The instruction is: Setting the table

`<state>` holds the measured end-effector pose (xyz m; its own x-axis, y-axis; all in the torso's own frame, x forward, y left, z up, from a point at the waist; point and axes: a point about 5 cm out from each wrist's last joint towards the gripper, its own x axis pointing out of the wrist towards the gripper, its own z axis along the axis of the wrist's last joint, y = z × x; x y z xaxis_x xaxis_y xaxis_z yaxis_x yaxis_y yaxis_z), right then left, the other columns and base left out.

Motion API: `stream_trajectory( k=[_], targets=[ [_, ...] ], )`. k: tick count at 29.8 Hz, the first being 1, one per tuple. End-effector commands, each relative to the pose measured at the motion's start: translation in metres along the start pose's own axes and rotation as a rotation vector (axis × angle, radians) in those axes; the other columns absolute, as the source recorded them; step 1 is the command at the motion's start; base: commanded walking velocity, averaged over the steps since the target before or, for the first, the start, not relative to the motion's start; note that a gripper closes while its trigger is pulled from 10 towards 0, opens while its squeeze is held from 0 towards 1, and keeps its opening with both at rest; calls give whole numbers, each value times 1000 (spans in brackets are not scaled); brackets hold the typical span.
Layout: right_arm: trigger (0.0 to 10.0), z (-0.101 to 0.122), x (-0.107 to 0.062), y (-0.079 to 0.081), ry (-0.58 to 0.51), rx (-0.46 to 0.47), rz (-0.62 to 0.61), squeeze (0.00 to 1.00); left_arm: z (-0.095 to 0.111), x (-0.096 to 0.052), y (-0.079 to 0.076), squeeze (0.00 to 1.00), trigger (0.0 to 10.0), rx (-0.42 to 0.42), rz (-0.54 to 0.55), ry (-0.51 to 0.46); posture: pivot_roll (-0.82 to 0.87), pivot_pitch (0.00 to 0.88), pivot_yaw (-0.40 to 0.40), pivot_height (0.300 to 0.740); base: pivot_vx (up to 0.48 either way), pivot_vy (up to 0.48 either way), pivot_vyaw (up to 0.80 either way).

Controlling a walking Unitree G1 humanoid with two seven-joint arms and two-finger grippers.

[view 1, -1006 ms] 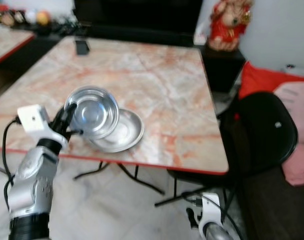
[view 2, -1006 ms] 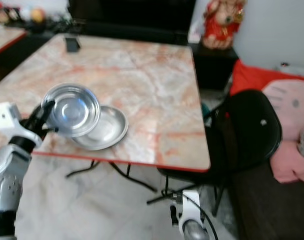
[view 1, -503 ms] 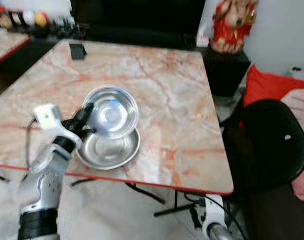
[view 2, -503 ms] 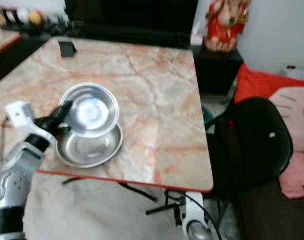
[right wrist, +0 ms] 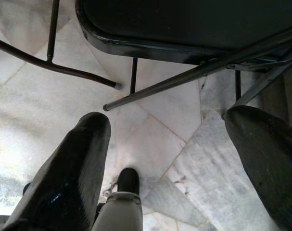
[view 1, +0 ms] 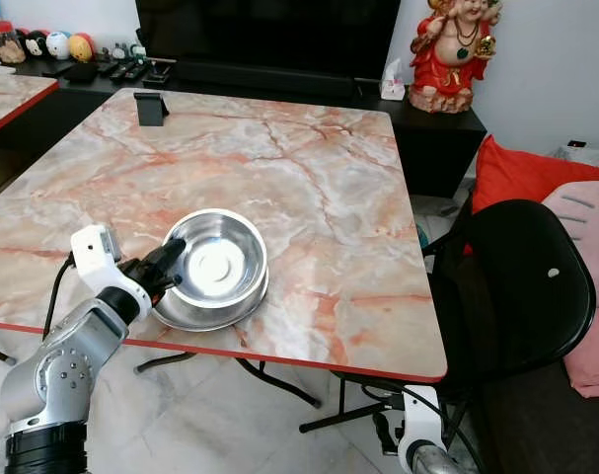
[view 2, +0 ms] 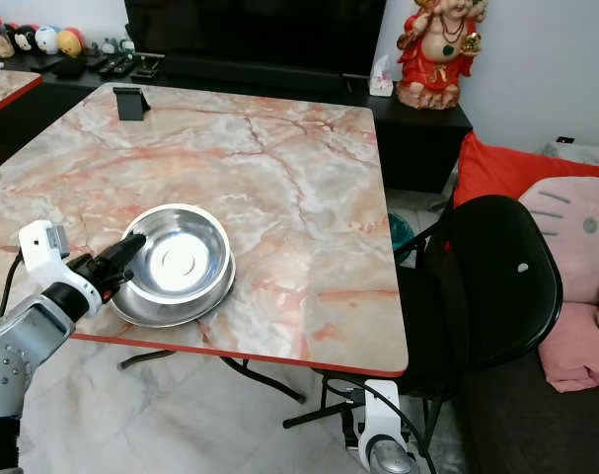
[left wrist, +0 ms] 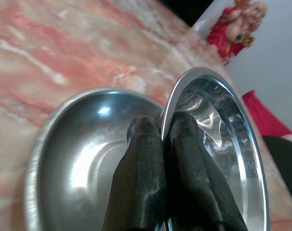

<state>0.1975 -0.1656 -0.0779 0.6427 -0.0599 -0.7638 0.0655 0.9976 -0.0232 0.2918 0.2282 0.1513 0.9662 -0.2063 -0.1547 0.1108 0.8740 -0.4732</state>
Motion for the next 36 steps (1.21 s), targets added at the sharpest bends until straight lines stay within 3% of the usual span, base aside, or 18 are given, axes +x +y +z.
stream_trajectory(
  k=[1, 6, 11, 36],
  targets=[
    [10000, 1, 0, 0, 3, -11, 0, 0, 8, 2, -7, 0, 10000, 13, -28, -8, -31, 0, -75, 740, 0, 0, 0],
    [10000, 1, 0, 0, 4, -9, 2, 0, 12, 3, -8, 0, 10000, -8, -5, -30, -30, 0, -73, 740, 0, 0, 0],
    [10000, 1, 0, 1, 4, -8, 4, 0, 14, 9, -7, 0, 10000, -96, 58, -56, -32, 0, -73, 740, 0, 0, 0],
    [10000, 1, 0, 1, 4, -8, 3, 0, -2, 11, 3, 0, 10000, -94, 144, 22, -36, 0, -67, 740, 0, 0, 0]
  ],
)
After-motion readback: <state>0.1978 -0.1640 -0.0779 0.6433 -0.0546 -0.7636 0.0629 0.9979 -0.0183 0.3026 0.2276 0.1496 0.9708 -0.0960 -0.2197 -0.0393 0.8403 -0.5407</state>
